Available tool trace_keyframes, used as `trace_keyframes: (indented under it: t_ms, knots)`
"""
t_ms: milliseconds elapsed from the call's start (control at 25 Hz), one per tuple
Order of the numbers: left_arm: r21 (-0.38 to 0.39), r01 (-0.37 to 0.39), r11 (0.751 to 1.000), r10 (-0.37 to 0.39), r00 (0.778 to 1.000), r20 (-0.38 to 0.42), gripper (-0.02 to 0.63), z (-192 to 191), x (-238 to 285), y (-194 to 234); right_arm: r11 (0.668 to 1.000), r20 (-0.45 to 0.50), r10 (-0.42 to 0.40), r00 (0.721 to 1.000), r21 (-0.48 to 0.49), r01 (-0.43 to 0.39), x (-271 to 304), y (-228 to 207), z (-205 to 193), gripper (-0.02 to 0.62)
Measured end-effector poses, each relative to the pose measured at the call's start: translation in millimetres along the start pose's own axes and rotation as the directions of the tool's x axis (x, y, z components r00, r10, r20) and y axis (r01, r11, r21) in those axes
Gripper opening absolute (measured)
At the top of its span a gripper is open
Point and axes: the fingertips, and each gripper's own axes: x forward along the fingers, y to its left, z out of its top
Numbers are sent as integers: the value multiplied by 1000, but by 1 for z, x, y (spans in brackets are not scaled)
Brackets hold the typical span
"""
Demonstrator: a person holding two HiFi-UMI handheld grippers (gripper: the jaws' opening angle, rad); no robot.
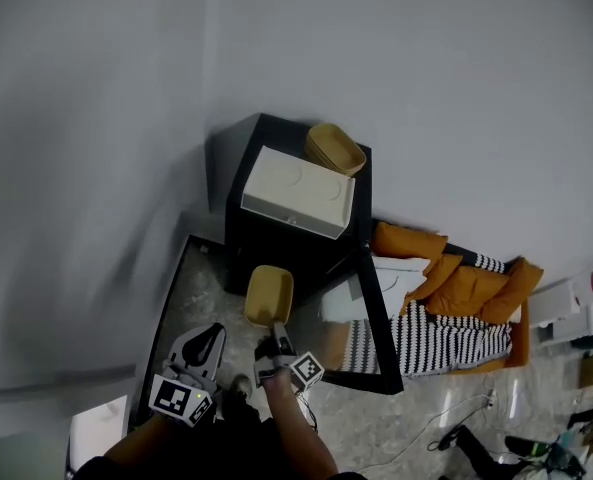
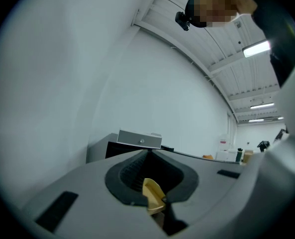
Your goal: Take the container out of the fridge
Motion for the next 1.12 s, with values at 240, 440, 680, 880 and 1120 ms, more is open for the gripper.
trace_keyframes:
  t_ms: [240,440,680,880,1120]
  knots:
    - [-26,-4,1000,4,1000,-16,17,1,-15,18,999,15,46,999,7,-46,-24,51,-21,196]
    - [-37,4,999,-4,1000,-4,17,5,-24,24,997,10,72,997,-1,-72,-47,91,-36,196]
    - [-31,-4,1000,4,1000,2,17,12,-37,28,998,43,68,997,2,-68,-77,119,-41,196]
    - [-29,2,1000,-2,1000,0,17,9,-44,30,996,64,83,995,13,-84,-93,132,-46,196]
    - [-45,17,999,-17,1000,-12,17,6,-53,24,994,81,111,991,13,-112,-104,144,-51,196]
